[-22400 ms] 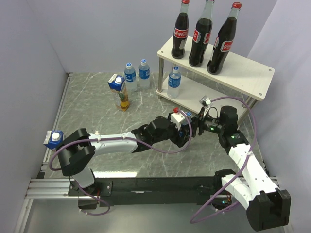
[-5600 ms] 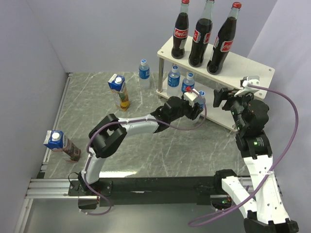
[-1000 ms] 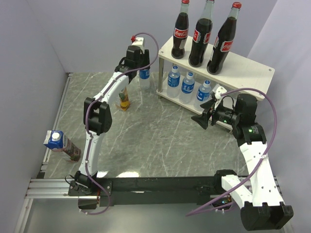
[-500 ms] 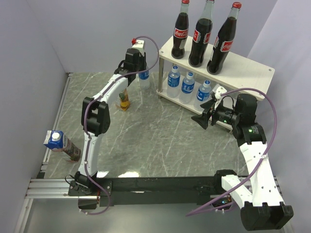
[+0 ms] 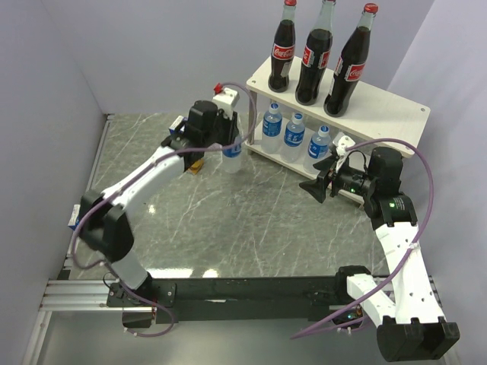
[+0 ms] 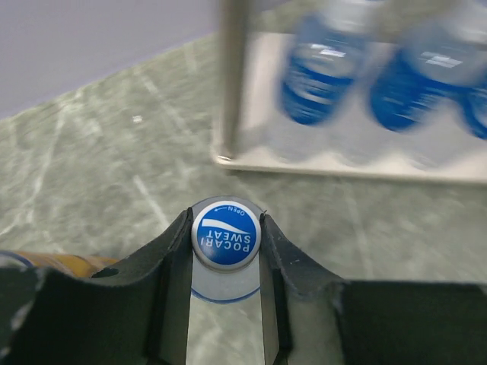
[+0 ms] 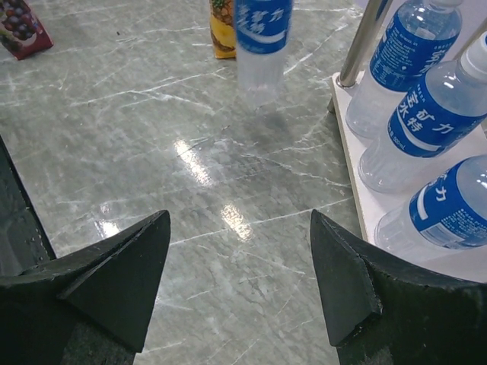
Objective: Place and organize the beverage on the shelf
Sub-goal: Pick up the drink from the center of the board, then place the drink at the center of the board.
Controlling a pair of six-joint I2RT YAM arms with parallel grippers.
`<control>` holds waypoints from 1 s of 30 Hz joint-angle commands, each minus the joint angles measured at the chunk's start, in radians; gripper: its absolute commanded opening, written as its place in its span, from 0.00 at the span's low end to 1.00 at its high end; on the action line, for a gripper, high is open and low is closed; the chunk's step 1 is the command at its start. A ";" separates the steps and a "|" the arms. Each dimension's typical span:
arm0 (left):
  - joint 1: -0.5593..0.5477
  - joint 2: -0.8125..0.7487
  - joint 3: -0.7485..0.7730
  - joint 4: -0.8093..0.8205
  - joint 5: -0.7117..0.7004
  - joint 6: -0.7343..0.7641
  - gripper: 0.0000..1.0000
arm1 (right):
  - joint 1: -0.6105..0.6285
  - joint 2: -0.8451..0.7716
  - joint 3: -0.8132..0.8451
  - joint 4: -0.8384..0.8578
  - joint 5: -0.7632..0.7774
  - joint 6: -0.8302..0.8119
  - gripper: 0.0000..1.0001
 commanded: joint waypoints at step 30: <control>-0.469 -0.324 -0.521 0.452 0.044 -0.021 0.34 | 0.013 0.071 -0.004 -0.006 -0.106 -0.109 0.80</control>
